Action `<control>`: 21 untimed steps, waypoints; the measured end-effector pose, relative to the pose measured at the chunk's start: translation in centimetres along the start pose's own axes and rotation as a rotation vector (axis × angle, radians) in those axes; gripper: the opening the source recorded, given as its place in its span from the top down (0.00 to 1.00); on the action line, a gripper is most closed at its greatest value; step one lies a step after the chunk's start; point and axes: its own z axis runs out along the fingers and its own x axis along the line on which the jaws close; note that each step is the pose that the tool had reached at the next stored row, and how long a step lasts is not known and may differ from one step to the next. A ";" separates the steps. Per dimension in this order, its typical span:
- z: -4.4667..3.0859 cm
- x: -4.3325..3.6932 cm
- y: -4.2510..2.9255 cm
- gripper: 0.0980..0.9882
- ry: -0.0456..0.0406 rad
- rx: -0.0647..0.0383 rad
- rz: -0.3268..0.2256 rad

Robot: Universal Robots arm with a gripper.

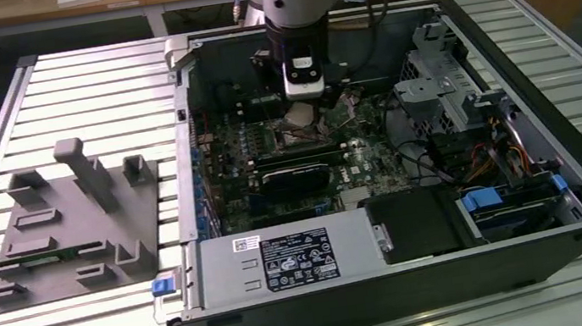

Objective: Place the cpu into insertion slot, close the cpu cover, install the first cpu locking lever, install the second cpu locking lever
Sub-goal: 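Place the cpu into insertion slot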

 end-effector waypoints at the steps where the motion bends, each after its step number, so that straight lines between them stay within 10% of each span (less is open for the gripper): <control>1: 0.01 0.00 0.00 0.50 -0.0014 0.000 0.017; 21: 0.30 0.00 -0.02 0.50 -0.0294 0.004 0.370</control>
